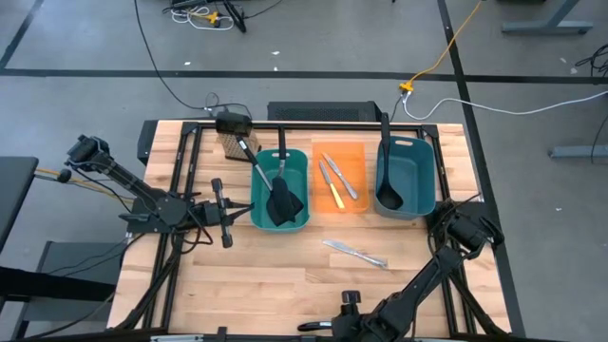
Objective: Pick & Place Kitchen Items
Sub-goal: Put the black serving spoon into the dark blue bin
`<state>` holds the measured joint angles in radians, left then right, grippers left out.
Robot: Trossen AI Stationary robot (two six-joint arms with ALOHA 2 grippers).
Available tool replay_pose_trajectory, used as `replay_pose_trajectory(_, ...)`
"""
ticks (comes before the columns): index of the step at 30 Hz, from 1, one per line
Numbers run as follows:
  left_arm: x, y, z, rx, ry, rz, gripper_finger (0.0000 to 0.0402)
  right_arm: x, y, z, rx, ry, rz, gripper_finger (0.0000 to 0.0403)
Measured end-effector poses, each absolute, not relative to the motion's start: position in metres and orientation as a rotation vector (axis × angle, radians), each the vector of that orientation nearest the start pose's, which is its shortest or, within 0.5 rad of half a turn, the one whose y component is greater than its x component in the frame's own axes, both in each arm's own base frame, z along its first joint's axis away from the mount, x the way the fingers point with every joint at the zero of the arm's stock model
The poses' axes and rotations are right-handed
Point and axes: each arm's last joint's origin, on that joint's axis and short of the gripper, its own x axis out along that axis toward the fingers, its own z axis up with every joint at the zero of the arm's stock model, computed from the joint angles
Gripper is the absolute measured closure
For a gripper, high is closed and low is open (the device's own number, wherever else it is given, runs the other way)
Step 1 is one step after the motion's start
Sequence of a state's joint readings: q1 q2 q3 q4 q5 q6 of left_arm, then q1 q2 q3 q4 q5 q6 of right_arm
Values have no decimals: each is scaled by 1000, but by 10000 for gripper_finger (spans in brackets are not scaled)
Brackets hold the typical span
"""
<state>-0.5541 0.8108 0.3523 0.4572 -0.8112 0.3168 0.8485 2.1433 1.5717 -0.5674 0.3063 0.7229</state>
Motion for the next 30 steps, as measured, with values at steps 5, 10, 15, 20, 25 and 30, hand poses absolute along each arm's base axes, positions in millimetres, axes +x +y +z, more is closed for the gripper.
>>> replay_pose_trajectory(5, 157, -73, 240, 299, 40, 255, 388, 295, 321, 144, 53, 1067, 85, 190)
replay_pose_trajectory(10, 157, -73, 240, 298, 40, 255, 388, 290, 317, 132, 83, 1089, 70, 191)
replay_pose_trajectory(15, 157, -73, 240, 298, 40, 255, 388, 290, 310, 125, 118, 1091, 33, 210)
replay_pose_trajectory(20, 157, -73, 240, 298, 40, 255, 388, 292, 305, 123, 111, 1096, 9, 282)
replay_pose_trajectory(25, 157, -73, 240, 298, 40, 255, 388, 293, 298, 123, 79, 1118, -28, 358)
replay_pose_trajectory(30, 157, -73, 240, 298, 40, 255, 388, 289, 285, 133, 22, 1158, -85, 359)
